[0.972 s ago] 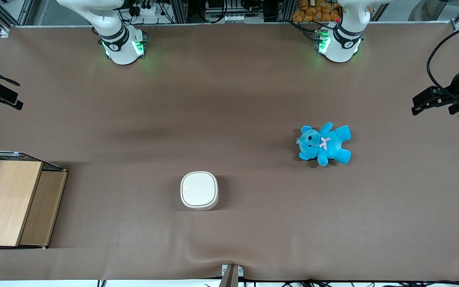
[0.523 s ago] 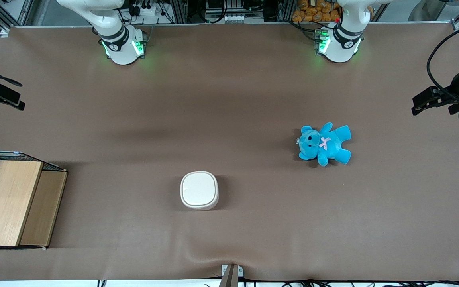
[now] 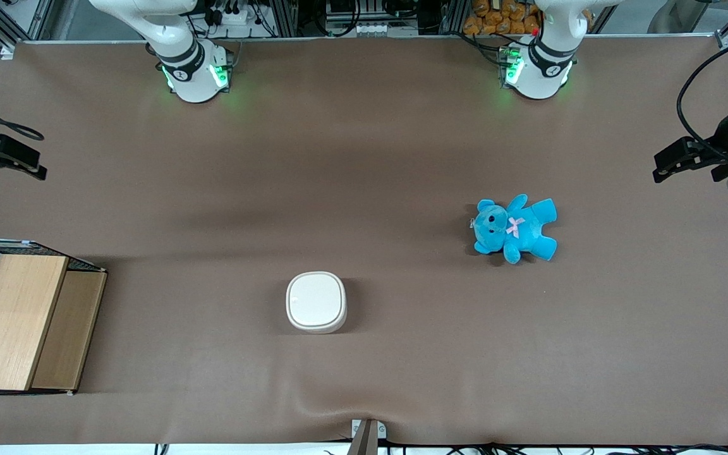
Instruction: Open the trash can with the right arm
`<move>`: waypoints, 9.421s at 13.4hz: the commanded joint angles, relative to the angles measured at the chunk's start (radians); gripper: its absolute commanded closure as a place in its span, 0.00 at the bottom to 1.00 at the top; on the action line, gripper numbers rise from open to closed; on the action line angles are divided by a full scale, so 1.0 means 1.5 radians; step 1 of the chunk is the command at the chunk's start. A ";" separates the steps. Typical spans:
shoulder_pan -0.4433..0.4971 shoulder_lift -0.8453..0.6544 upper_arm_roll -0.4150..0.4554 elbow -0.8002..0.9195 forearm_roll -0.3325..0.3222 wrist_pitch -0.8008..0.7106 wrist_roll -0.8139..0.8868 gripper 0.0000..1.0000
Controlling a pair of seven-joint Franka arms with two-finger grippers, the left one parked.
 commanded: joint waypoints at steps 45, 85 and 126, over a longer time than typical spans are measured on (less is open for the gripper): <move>0.194 0.460 0.185 0.175 -0.079 0.427 0.421 1.00; 0.198 0.499 0.199 0.189 -0.133 0.455 0.488 1.00; -0.033 0.238 0.367 0.277 -0.088 -0.033 0.445 0.00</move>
